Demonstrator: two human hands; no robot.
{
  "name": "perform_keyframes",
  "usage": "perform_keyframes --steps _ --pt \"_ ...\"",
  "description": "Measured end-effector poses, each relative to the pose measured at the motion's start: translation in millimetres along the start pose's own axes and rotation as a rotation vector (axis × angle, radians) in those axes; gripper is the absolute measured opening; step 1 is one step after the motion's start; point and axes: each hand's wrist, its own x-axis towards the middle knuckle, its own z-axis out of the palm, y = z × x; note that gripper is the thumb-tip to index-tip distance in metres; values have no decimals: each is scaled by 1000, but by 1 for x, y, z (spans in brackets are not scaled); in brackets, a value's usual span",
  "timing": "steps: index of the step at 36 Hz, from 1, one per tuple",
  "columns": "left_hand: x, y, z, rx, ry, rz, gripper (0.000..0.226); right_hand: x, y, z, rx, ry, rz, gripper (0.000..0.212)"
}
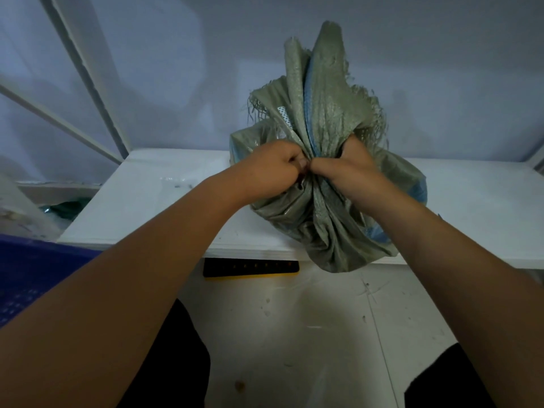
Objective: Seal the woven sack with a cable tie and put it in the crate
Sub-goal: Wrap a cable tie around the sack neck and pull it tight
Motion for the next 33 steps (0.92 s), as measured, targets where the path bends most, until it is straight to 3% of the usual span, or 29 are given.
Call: perform_keyframes --steps 10,14,20,24,28,33 --pt "1 2 2 -38 22 60 15 -1 -9 -10 -75 -47 -52 58" --pt "0 3 3 -35 11 73 18 -1 -7 -11 -107 -29 -61 76" --pt "0 2 2 -36 20 74 22 3 -3 -14 -149 -6 -96 65" --pt "0 2 2 -24 28 86 22 5 0 -15 -192 36 -123 81" --pt "-2 5 -1 -19 38 96 23 8 4 -18 -214 80 -142 58" --pt "-5 8 0 -26 42 54 23 9 9 -21 -290 103 -189 58"
